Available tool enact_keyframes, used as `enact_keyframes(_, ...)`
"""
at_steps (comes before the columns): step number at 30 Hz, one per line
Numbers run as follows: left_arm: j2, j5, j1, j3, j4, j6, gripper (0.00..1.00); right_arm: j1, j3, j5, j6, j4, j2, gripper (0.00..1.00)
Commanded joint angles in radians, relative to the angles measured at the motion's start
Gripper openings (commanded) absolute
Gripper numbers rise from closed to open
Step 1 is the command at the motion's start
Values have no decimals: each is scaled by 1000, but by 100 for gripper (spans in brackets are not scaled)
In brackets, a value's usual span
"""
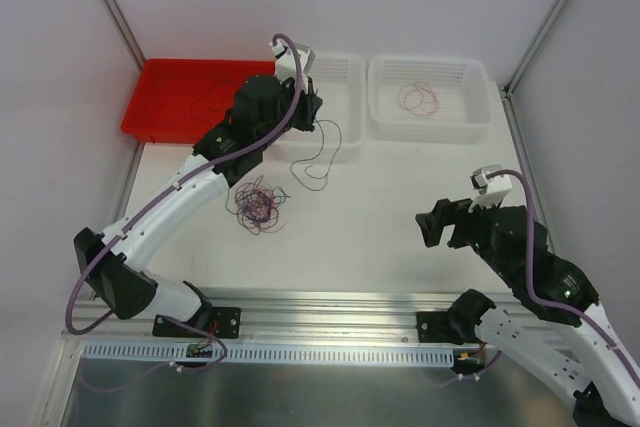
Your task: Untangle the cables
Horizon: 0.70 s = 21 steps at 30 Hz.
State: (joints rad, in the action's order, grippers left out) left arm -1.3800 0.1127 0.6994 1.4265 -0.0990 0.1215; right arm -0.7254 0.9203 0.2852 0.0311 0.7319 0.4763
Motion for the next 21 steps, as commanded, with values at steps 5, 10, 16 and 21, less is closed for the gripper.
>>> enact_keyframes(5, -221, 67, -156, 288, -31, -5, 0, 0, -80, 31, 4, -2, -48, 99)
enact_keyframes(10, -405, 58, -224, 480, -31, -39, 0, -2, -123, 20, 20, -12, -62, 99)
enact_keyframes(16, -660, 31, -274, 701, -30, -25, 0, -2, -135, 14, 16, -14, -32, 100)
enact_keyframes(21, -780, 13, -290, 744, -30, -20, 48, -2, -143, 5, 10, -20, -8, 100)
